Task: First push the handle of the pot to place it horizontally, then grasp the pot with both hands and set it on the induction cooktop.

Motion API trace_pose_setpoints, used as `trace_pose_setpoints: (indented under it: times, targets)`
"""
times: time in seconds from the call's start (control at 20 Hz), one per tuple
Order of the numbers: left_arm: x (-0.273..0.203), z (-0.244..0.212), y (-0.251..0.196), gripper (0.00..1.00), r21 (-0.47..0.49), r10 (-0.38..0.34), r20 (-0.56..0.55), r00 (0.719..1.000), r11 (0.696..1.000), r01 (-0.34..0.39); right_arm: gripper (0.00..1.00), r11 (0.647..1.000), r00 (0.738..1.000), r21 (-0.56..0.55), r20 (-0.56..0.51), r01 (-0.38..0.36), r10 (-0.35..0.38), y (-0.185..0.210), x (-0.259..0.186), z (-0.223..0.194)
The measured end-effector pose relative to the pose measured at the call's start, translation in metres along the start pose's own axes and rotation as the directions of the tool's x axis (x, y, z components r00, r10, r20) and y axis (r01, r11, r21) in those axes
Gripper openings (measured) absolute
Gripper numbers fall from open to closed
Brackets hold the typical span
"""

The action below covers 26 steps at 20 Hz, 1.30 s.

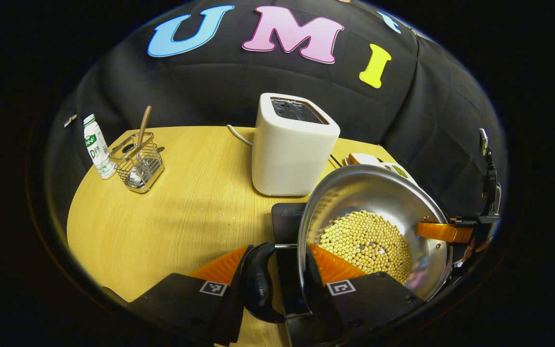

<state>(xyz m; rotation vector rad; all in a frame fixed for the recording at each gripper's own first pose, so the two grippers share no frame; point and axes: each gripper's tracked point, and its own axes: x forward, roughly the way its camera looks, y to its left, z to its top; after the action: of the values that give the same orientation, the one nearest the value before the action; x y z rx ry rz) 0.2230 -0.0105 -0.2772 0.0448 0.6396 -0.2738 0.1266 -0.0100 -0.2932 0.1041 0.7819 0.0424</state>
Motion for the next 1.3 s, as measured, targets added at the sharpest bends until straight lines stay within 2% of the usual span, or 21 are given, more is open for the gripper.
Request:
trace_pose_setpoints:
  times: [0.6,0.75,0.8,0.85,0.9,0.95,1.0,1.05,1.1,1.3]
  targets:
    - [0.001,0.0,0.0,0.63,-0.003,0.008,-0.004,1.0,1.0,-0.008,0.62,1.0,1.0,0.015,0.001,-0.004,0.004,-0.001,-0.001,-0.001]
    - [-0.001,0.0,0.001,0.64,-0.018,0.024,-0.002,1.0,1.0,-0.024,0.62,0.999,1.0,0.037,-0.011,-0.005,0.006,0.0,0.0,-0.001]
    - [-0.001,0.001,0.002,0.66,-0.018,0.036,-0.005,0.999,0.999,-0.036,0.59,0.999,1.0,0.034,-0.012,-0.01,0.011,0.001,-0.002,-0.002]
    - [-0.001,0.0,0.002,0.66,-0.014,0.047,-0.012,0.999,0.999,-0.047,0.64,1.0,1.0,0.028,-0.008,-0.01,0.011,0.002,-0.005,-0.002]
    - [-0.003,0.001,0.003,0.7,-0.005,0.067,-0.018,0.998,0.998,-0.067,0.6,1.0,1.0,0.023,0.005,-0.019,0.019,0.004,-0.008,0.002]
    - [-0.006,0.004,0.007,0.73,0.007,0.095,-0.013,0.995,0.995,-0.095,0.67,0.999,1.0,0.02,0.018,-0.026,0.026,0.007,-0.01,0.004]
    - [-0.011,0.009,0.009,0.85,0.009,0.11,0.002,0.994,0.994,-0.11,0.8,0.999,0.999,0.018,0.029,-0.028,0.028,0.01,-0.016,0.007]
    - [-0.015,0.014,0.007,0.92,0.007,0.113,0.02,0.993,0.994,-0.113,0.87,0.999,0.998,0.017,0.045,-0.033,0.032,0.012,-0.022,0.01]
    - [-0.022,0.02,0.003,0.98,-0.002,0.108,0.038,0.993,0.994,-0.108,1.0,0.999,0.997,0.016,0.065,-0.031,0.03,0.013,-0.026,0.014]
    - [-0.059,0.045,-0.004,0.96,0.014,0.122,0.127,0.984,0.992,-0.124,0.99,1.0,0.985,-0.007,0.17,0.004,-0.003,0.013,-0.061,0.036]
